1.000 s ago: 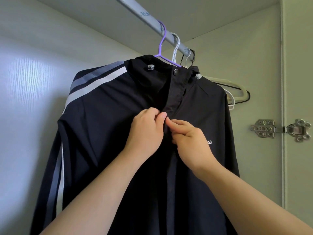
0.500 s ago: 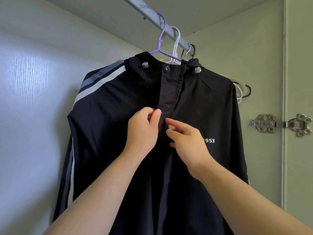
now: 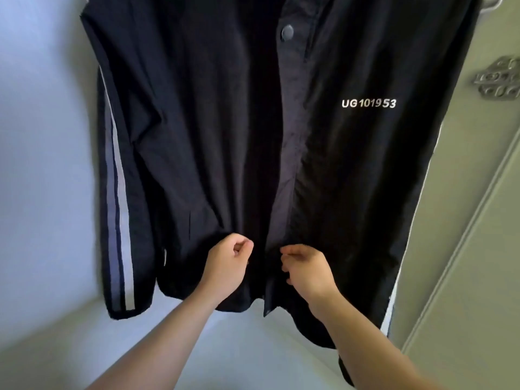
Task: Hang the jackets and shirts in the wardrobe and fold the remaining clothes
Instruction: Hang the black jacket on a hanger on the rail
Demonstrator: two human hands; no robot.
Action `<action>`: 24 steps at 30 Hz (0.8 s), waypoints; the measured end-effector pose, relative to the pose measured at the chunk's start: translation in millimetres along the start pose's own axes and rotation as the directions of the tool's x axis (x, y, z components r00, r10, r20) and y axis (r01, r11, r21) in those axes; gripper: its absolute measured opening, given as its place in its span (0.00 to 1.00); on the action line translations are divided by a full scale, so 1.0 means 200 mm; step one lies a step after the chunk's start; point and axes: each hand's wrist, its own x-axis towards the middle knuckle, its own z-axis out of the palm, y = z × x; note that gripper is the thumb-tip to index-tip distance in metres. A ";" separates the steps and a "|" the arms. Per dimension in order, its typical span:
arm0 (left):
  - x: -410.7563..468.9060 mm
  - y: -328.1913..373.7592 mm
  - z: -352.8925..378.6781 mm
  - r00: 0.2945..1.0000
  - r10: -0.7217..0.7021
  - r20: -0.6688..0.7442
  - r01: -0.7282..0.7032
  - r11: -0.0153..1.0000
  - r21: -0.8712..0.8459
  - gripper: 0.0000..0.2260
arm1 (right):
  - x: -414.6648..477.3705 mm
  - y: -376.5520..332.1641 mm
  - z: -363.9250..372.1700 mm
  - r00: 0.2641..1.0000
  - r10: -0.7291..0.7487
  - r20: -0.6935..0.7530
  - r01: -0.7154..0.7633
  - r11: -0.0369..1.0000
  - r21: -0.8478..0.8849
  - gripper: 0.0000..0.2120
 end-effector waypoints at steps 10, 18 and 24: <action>-0.16 -0.40 0.21 0.906 -0.399 0.142 0.400 0.916 0.023 0.11 | -0.03 0.45 0.17 0.840 0.540 0.049 -0.542 0.834 0.104 0.05; -0.21 -0.41 0.34 0.636 -0.582 0.506 0.761 0.369 -0.533 0.14 | -0.04 0.62 0.15 0.805 0.495 0.327 -0.574 0.510 0.641 0.15; -0.29 -0.45 0.39 0.637 -0.538 0.552 0.756 0.296 -0.584 0.14 | -0.10 0.66 0.13 0.782 0.541 0.310 -0.601 0.520 0.607 0.16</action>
